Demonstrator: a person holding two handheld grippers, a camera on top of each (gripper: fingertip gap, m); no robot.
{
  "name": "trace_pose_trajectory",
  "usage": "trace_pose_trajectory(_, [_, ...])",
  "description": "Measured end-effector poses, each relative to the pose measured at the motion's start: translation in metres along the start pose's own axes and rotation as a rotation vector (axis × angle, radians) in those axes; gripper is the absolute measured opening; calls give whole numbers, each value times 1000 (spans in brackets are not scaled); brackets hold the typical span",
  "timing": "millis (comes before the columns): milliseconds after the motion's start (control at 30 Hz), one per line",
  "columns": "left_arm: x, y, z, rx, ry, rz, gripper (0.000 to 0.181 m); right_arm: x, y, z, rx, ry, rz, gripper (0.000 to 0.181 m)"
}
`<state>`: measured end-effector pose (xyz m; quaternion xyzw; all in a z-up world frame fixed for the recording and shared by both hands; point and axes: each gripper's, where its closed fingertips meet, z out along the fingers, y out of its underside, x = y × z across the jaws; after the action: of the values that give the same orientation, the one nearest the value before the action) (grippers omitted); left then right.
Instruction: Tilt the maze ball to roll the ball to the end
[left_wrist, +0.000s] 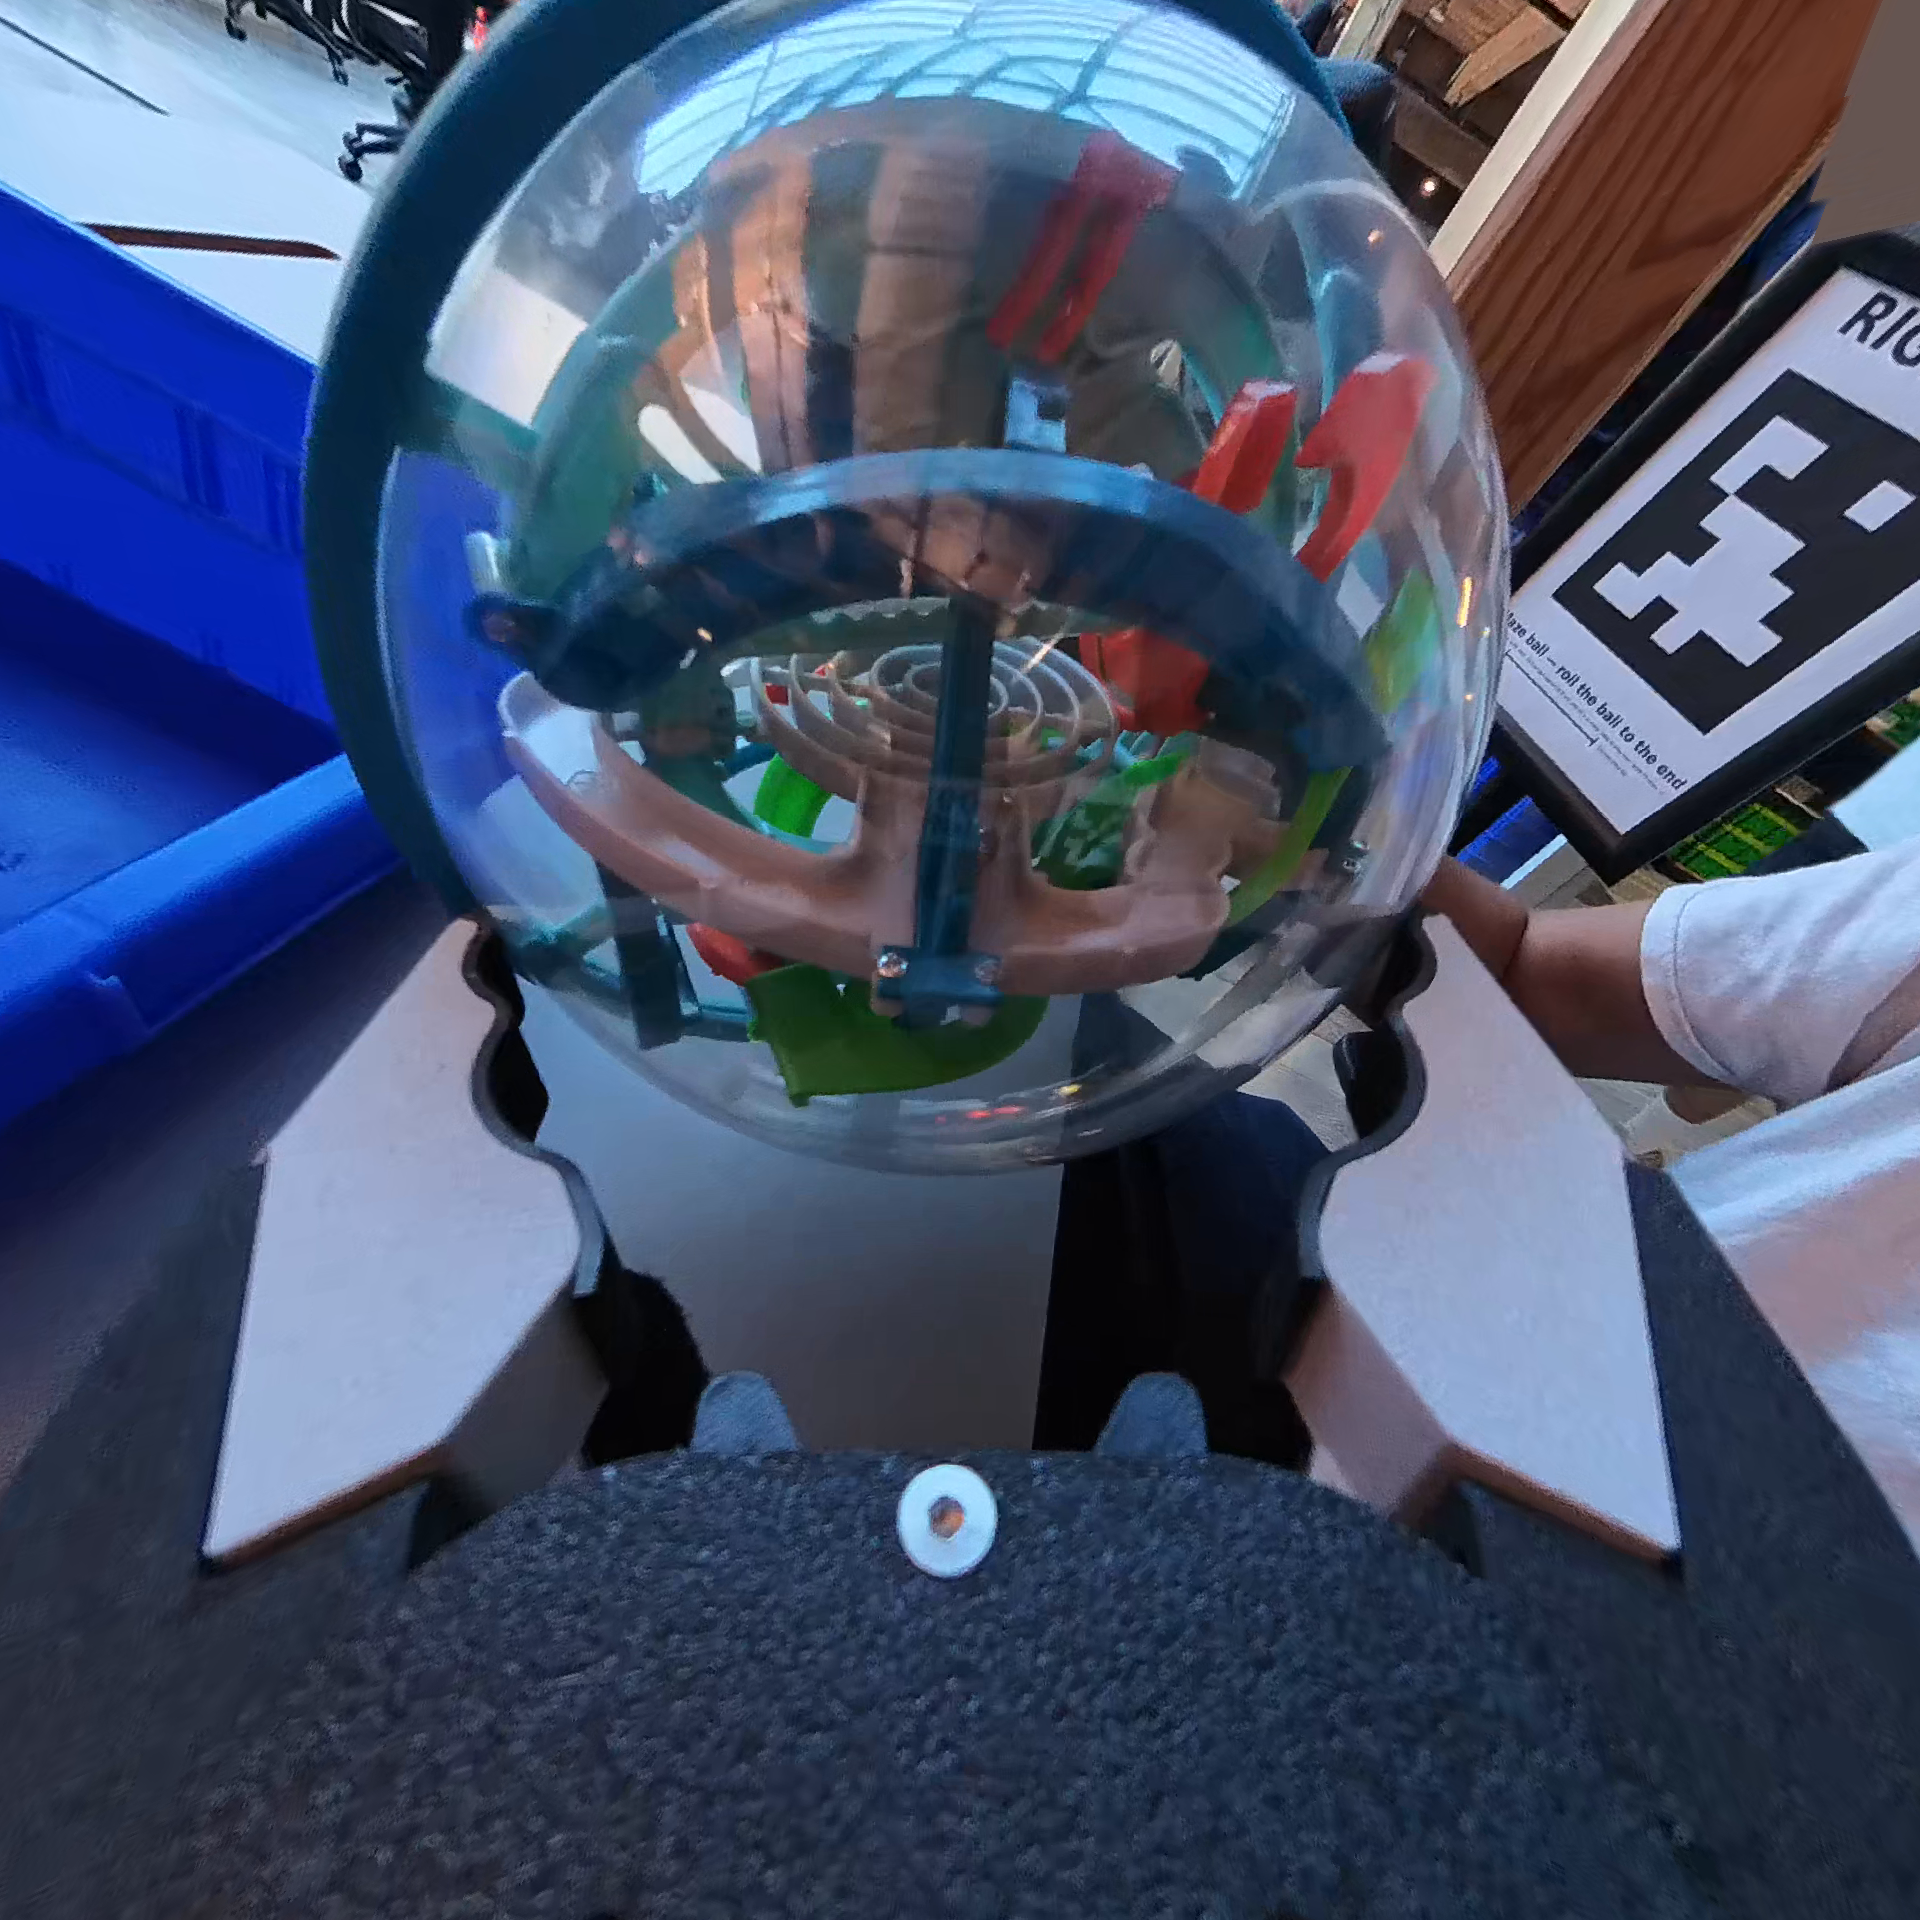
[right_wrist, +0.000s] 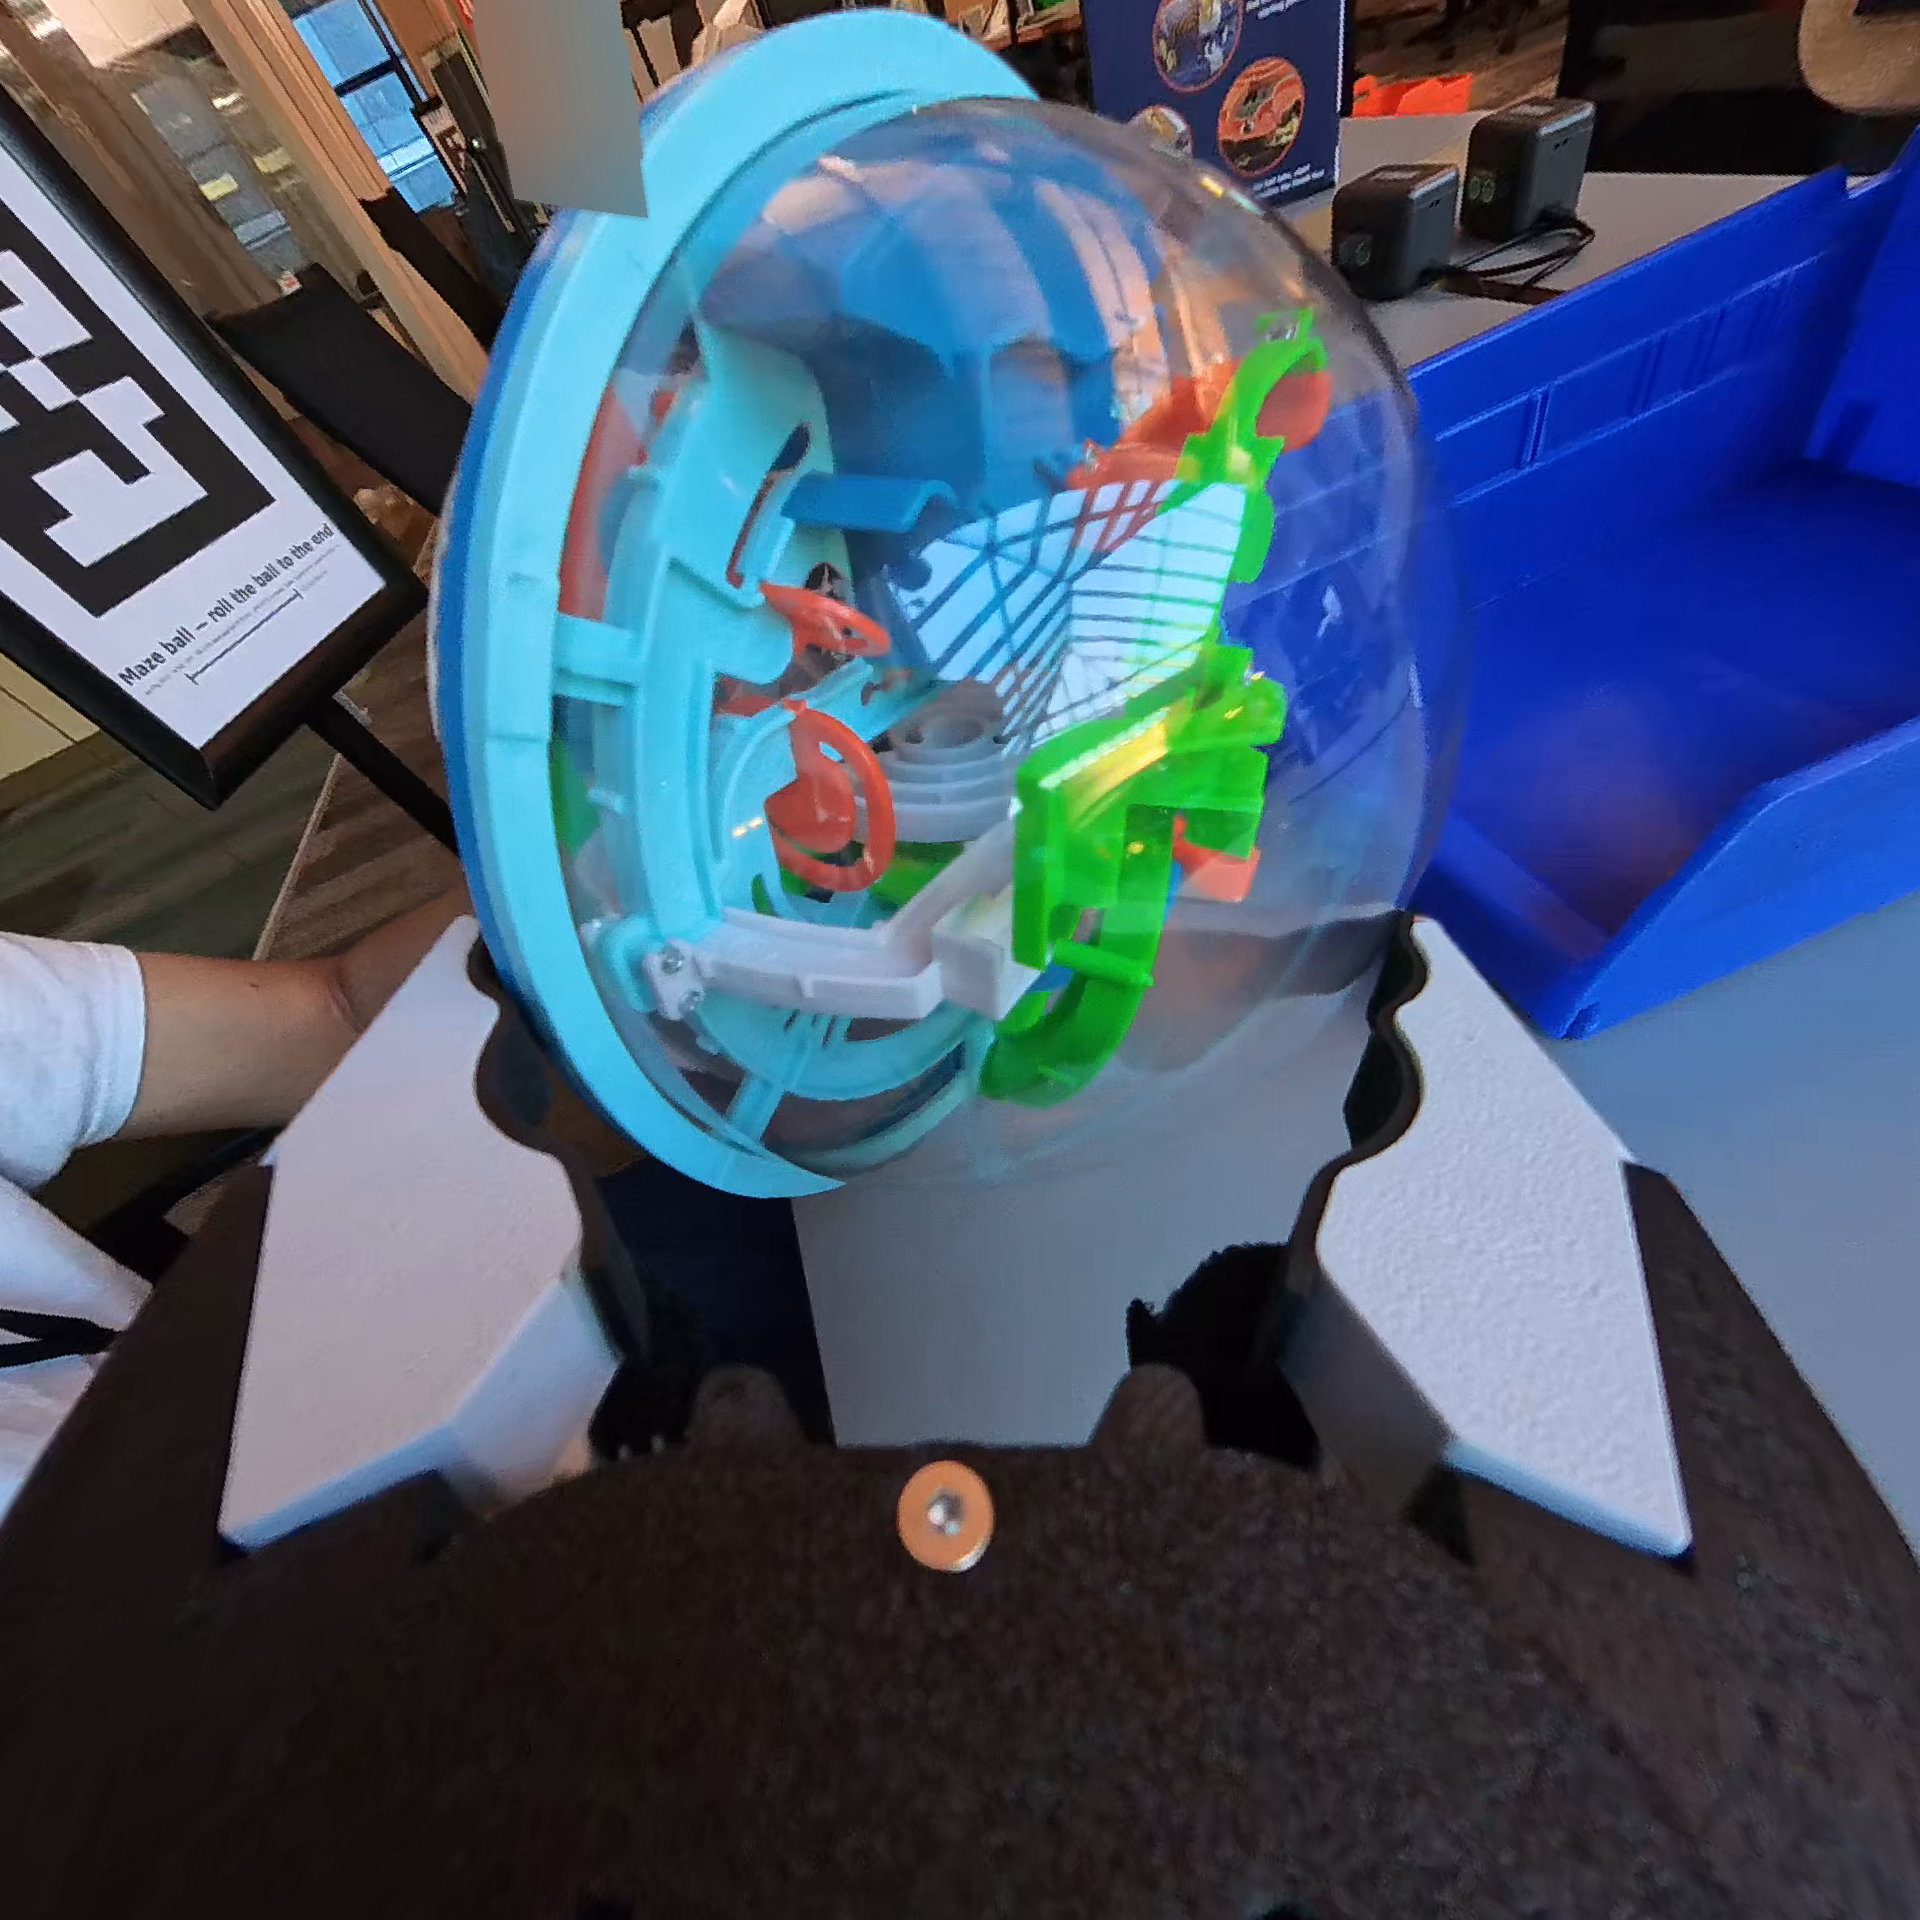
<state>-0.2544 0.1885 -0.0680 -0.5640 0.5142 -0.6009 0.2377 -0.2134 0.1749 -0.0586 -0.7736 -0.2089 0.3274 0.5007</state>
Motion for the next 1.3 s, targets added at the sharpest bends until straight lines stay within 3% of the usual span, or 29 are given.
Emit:
trace_pose_trajectory(867, [7,26,10,-129,11,-508,157,4,22,-2,-68,-115,465,154])
trace_pose_trajectory(1100, [7,54,17,-279,11,-463,159,12,31,1,-101,-119,430,154])
trace_pose_trajectory(1300, [9,76,21,-422,-56,-280,157,22,31,-2,-44,-188,463,153])
